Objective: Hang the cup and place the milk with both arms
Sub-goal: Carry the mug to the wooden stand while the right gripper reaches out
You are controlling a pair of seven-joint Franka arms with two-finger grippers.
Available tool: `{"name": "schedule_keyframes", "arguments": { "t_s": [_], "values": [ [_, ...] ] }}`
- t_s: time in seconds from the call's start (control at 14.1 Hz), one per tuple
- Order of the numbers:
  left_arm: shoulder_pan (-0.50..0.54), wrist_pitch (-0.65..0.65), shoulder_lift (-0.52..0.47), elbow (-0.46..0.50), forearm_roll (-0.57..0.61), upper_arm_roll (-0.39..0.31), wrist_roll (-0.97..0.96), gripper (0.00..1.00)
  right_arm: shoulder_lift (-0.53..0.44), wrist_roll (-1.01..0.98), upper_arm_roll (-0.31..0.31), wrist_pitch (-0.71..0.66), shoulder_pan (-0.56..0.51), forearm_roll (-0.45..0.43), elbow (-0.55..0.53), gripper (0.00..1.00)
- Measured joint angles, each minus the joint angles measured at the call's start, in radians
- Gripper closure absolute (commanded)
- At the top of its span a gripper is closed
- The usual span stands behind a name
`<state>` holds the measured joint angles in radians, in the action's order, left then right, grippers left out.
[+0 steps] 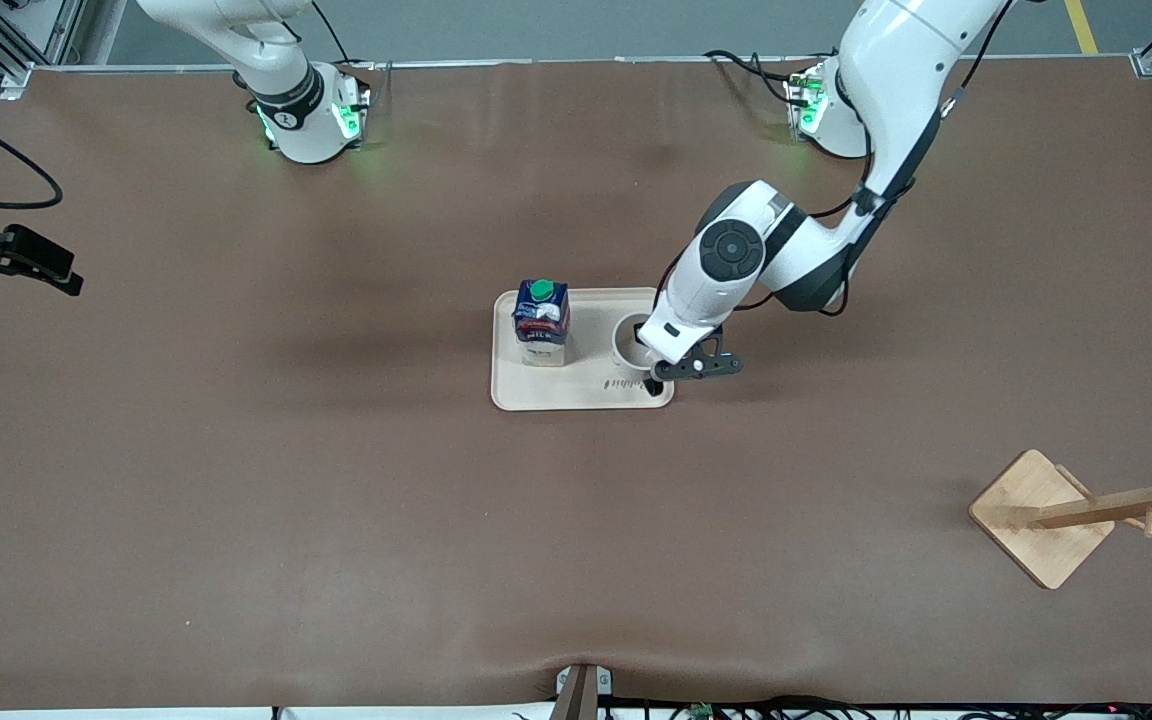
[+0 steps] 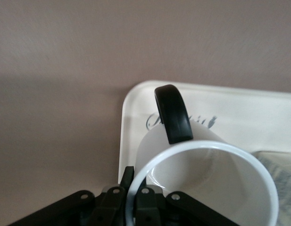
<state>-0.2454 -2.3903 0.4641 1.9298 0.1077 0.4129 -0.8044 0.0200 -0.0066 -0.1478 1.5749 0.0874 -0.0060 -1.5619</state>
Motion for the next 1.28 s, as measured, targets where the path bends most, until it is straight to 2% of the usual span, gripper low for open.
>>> {"name": "schedule_keyframes", "arguments": {
  "t_s": [0.64,0.85,1.14,1.28],
  "values": [
    [0.179,0.303,-0.239,-0.133,0.001,0.000,0.071,1.00,0.056,0.001,-0.003,0.056,-0.018,0.000,-0.001,0.00],
    [0.278,0.405,-0.293,-0.176,0.001,0.000,0.220,1.00,0.081,0.001,-0.004,0.061,-0.045,0.019,-0.001,0.00],
    [0.433,0.475,-0.361,-0.184,0.001,-0.001,0.499,1.00,0.084,0.001,-0.005,-0.002,-0.071,0.142,-0.002,0.00],
    [0.497,0.481,-0.374,-0.188,0.001,-0.003,0.644,1.00,0.084,0.001,0.001,-0.005,-0.068,0.163,-0.003,0.00]
  ]
}}
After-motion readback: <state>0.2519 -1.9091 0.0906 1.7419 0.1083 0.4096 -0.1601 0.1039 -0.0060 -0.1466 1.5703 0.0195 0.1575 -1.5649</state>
